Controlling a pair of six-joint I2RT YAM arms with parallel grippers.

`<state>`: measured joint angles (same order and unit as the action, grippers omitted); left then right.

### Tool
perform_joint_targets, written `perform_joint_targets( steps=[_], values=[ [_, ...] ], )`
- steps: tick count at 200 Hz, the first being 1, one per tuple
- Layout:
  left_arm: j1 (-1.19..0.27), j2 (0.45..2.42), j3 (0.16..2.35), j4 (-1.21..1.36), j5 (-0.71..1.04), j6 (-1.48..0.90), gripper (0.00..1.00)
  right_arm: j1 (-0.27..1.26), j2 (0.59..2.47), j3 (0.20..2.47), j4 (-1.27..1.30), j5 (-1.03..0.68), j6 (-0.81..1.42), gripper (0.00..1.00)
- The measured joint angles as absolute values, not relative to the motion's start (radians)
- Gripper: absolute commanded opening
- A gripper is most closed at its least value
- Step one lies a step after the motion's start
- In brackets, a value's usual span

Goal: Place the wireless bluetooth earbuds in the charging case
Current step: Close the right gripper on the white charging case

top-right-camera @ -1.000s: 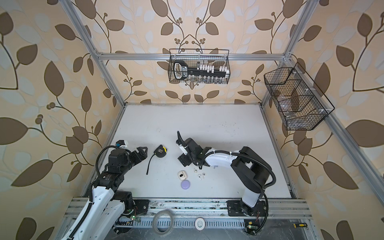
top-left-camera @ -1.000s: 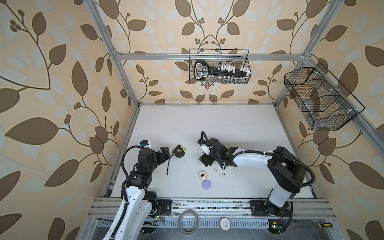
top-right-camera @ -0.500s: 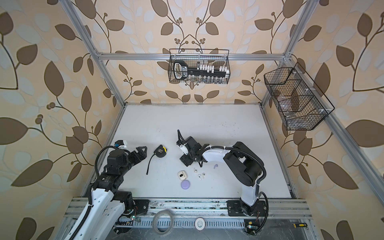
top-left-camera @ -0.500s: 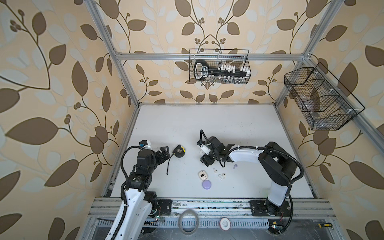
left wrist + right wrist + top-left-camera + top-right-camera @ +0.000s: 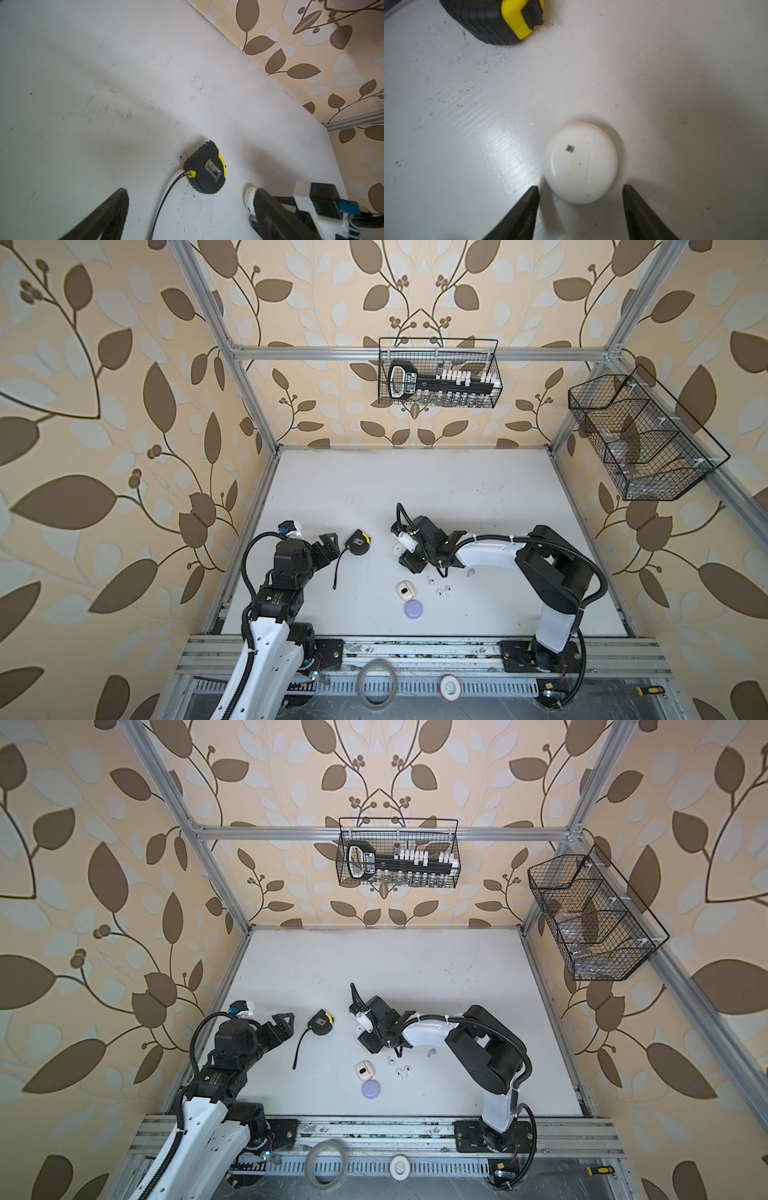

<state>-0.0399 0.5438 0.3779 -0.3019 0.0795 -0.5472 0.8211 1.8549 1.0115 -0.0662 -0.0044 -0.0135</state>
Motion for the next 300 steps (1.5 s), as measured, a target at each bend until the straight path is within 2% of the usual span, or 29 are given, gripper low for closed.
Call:
perform_joint_targets(
  steps=[30,105,152,186,240,265,300],
  values=[
    [-0.04,0.544,0.378,-0.302,0.08,-0.547,0.96,0.81,1.855,1.011,-0.063,-0.003,-0.012,0.77],
    [-0.04,0.544,0.378,-0.302,0.08,-0.548,0.97,0.813,1.903,1.055,-0.039,-0.028,-0.02,0.74],
    [-0.04,0.544,0.378,-0.302,0.08,-0.548,0.97,0.814,1.915,1.066,-0.03,-0.035,-0.02,0.66],
    [-0.04,0.544,0.378,-0.302,0.08,-0.548,0.97,0.818,1.915,1.066,-0.029,-0.035,-0.02,0.64],
    [-0.04,0.544,0.378,-0.302,0.08,-0.548,0.99,0.82,1.915,1.063,-0.023,-0.035,-0.02,0.52],
    [-0.04,0.546,0.378,-0.302,0.079,-0.551,0.99,0.821,1.915,1.06,-0.016,-0.035,-0.02,0.49],
    [-0.04,0.571,0.378,-0.302,0.08,-0.622,0.99,0.823,1.906,1.039,0.014,-0.048,-0.025,0.45]
  ],
)
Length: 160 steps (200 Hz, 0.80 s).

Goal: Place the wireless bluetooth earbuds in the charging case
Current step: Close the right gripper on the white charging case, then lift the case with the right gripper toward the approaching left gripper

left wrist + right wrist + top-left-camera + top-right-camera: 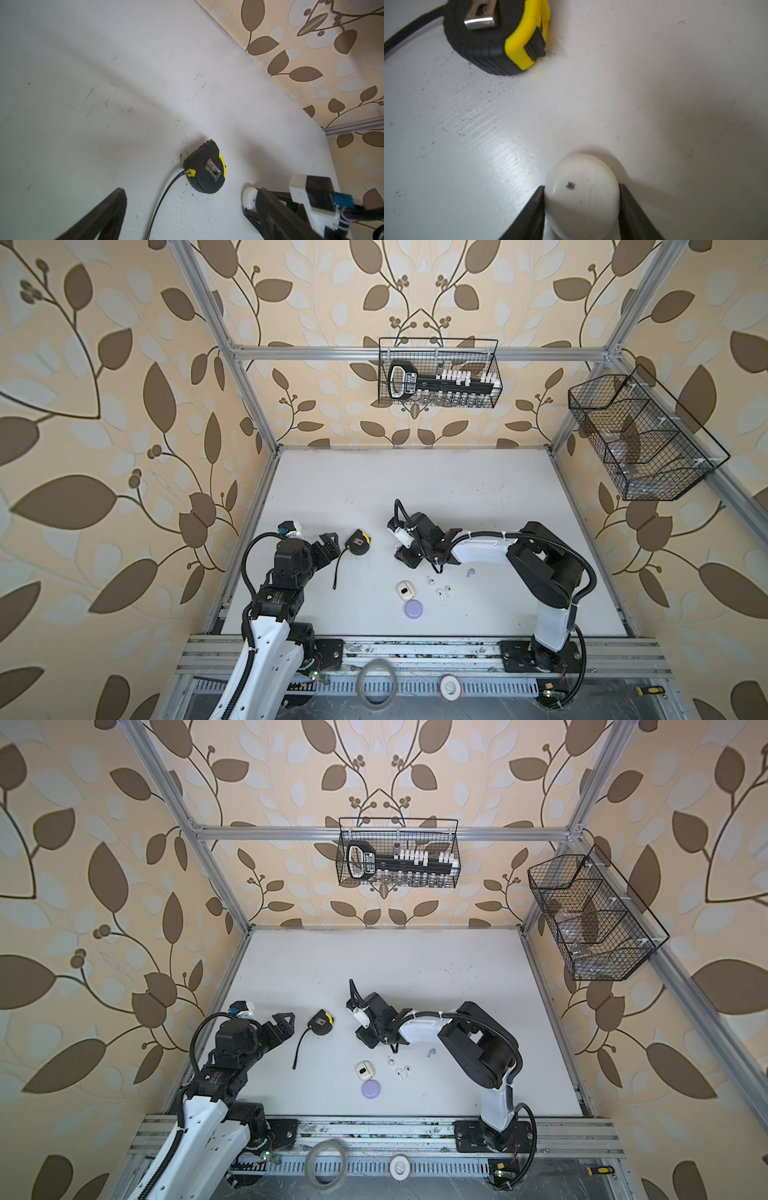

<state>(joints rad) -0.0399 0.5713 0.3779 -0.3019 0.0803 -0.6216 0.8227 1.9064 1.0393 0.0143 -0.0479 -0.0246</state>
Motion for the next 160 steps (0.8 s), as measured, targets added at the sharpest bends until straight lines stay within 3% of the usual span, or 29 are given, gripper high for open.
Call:
perform_joint_targets(
  steps=[40,97,160],
  values=[
    [-0.04,0.619,0.403,-0.267,0.237,-0.715,0.95,0.823,1.792,0.963,0.038,-0.06,-0.053,0.4],
    [-0.056,0.636,0.54,-0.171,0.555,-0.753,0.85,0.873,1.37,0.801,0.185,-0.054,-0.17,0.37],
    [-0.3,0.608,0.576,-0.16,0.626,-0.738,0.78,0.905,1.114,0.638,0.303,-0.089,-0.293,0.34]
  ],
)
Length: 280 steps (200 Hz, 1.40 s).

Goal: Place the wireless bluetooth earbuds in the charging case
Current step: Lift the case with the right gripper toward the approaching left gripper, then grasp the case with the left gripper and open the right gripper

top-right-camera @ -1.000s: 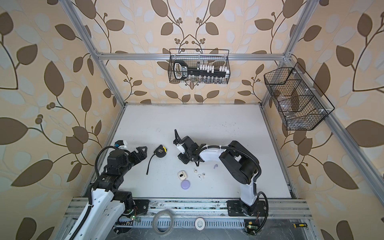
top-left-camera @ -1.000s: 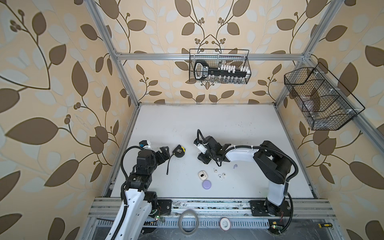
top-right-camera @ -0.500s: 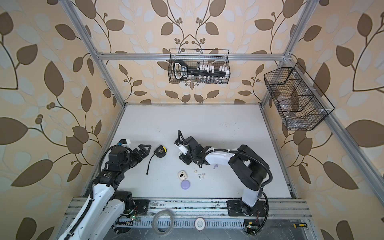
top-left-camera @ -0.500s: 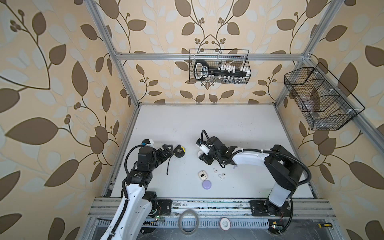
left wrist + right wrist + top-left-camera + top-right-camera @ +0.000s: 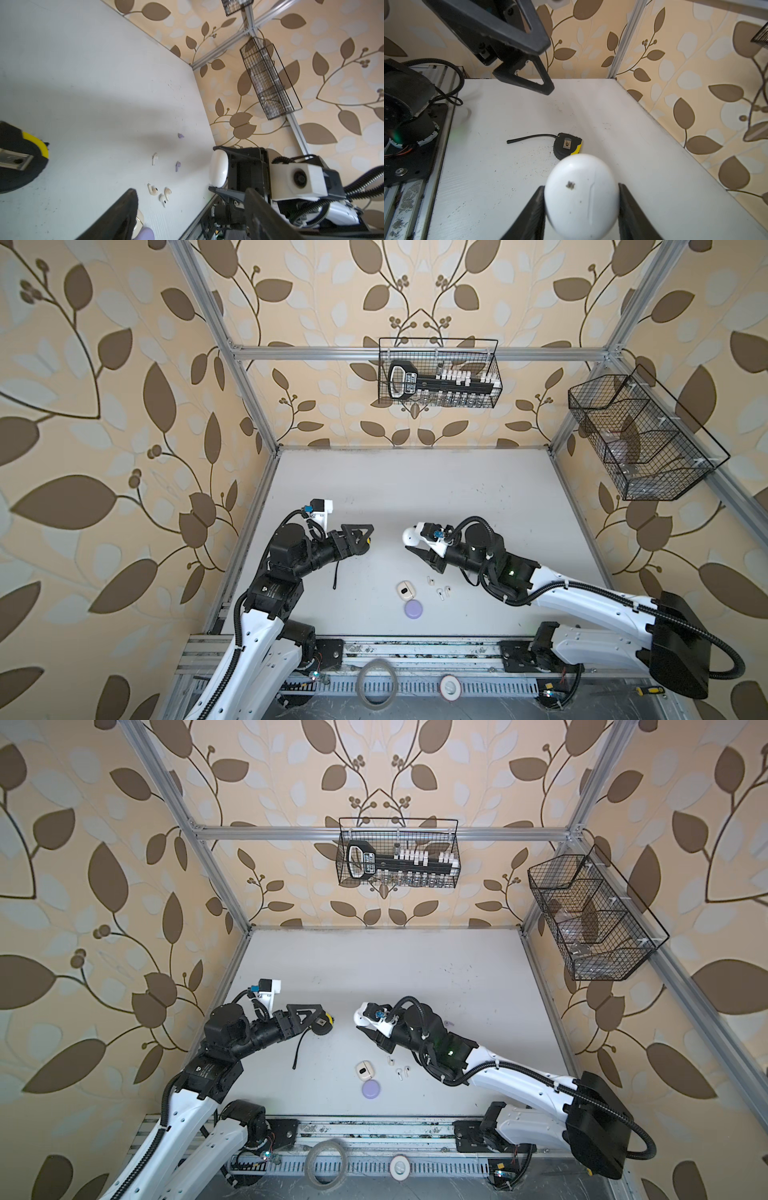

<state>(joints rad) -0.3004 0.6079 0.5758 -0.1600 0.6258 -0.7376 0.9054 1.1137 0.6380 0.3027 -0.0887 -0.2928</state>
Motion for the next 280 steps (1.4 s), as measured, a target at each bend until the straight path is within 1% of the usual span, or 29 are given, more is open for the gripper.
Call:
perform_joint_targets(
  steps=[32,72,112,133,167,230,280],
  values=[
    [-0.41,0.644,0.576,-0.121,0.625,-0.727,0.72,0.91,1.055,0.618,0.314,-0.11,-0.322,0.34],
    [-0.5,0.691,0.58,-0.101,0.616,-0.704,0.65,0.924,1.055,0.618,0.317,-0.107,-0.342,0.33],
    [-0.552,0.756,0.615,-0.107,0.585,-0.666,0.56,0.959,1.072,0.618,0.317,-0.093,-0.362,0.31],
    [-0.558,0.771,0.629,-0.107,0.573,-0.652,0.48,0.966,1.089,0.618,0.316,-0.082,-0.369,0.3],
    [-0.564,0.772,0.64,-0.107,0.568,-0.649,0.48,0.967,1.107,0.619,0.316,-0.062,-0.379,0.28],
    [-0.584,0.802,0.642,-0.108,0.568,-0.636,0.5,0.968,1.113,0.627,0.318,-0.056,-0.387,0.27],
    [-0.604,0.834,0.654,-0.108,0.567,-0.627,0.45,0.97,1.113,0.636,0.319,-0.057,-0.387,0.27]
  ],
)
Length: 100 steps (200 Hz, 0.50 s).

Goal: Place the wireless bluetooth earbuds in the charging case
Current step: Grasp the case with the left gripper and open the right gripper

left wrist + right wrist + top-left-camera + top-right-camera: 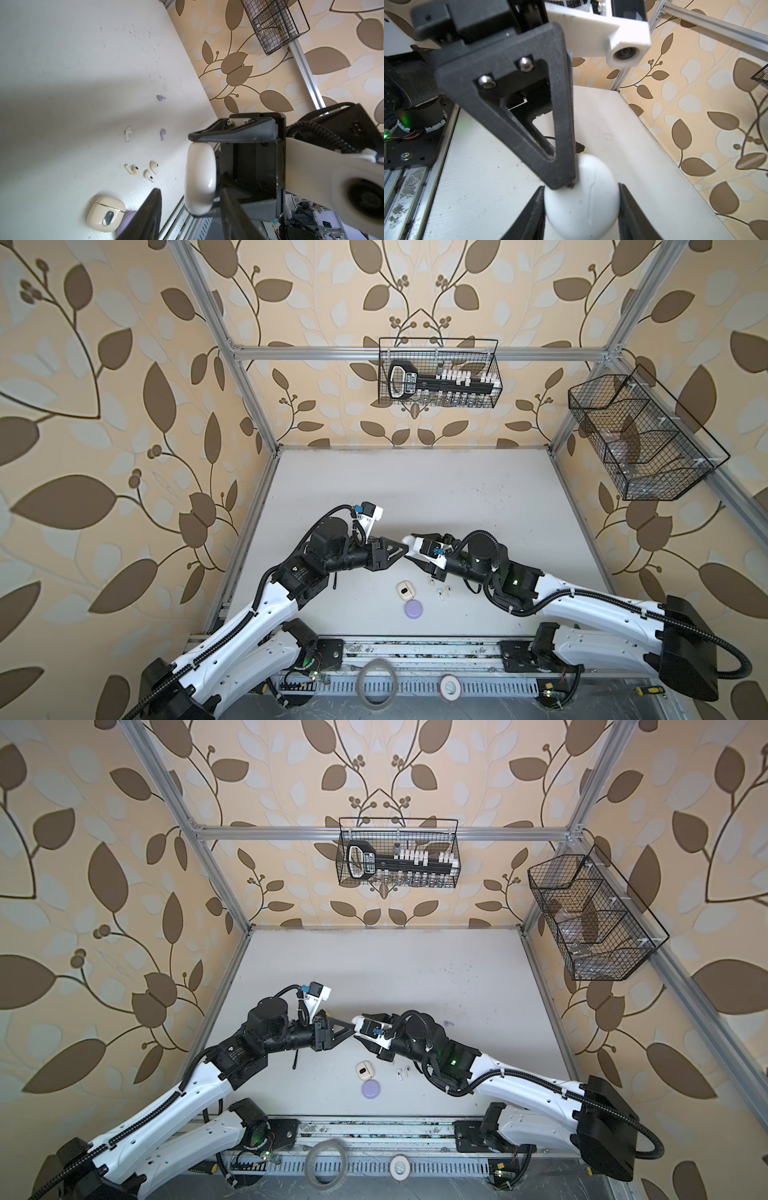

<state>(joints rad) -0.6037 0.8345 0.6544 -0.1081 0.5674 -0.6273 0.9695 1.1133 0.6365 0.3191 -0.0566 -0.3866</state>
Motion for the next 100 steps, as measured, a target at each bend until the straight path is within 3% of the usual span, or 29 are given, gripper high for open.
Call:
perform_joint_targets(
  steps=[100],
  values=[
    [-0.64,0.87,0.657,-0.101,0.567,-0.627,0.36,0.974,1.127,0.641,0.319,-0.055,-0.387,0.24]
  ],
)
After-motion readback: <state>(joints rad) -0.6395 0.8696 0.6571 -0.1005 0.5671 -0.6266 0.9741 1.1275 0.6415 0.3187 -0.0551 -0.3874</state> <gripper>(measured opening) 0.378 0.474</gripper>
